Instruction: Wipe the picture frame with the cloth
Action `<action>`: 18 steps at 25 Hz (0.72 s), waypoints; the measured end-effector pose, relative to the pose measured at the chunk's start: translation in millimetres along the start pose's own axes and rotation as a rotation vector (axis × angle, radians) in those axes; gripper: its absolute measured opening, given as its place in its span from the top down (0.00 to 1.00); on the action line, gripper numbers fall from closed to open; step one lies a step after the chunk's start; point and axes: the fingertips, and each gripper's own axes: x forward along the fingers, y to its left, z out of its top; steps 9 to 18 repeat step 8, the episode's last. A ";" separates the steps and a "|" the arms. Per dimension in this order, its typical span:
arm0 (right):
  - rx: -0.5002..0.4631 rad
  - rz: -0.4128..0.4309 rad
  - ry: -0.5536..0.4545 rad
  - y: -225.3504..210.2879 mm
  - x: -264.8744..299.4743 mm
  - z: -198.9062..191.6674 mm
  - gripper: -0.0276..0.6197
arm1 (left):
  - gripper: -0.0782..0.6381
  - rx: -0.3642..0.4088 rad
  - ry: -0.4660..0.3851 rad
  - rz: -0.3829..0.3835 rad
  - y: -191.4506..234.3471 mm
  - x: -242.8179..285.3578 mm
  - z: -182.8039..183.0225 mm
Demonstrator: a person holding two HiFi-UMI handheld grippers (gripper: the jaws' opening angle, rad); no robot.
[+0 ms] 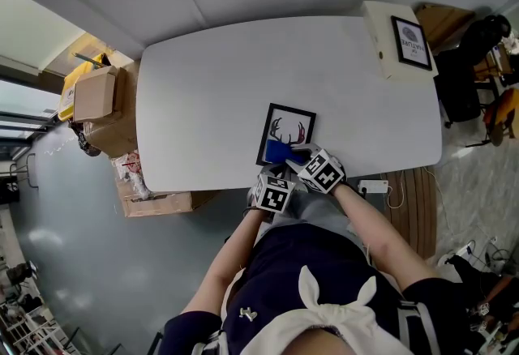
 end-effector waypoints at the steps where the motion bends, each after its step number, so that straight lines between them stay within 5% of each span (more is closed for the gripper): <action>1: 0.000 -0.001 0.001 -0.2 0.1 -0.3 0.81 | 0.89 0.001 -0.001 0.000 0.0 0.2 0.1; 18: 0.003 0.000 0.003 -0.6 0.4 -0.2 0.81 | 0.89 0.004 -0.001 0.004 0.2 0.1 0.5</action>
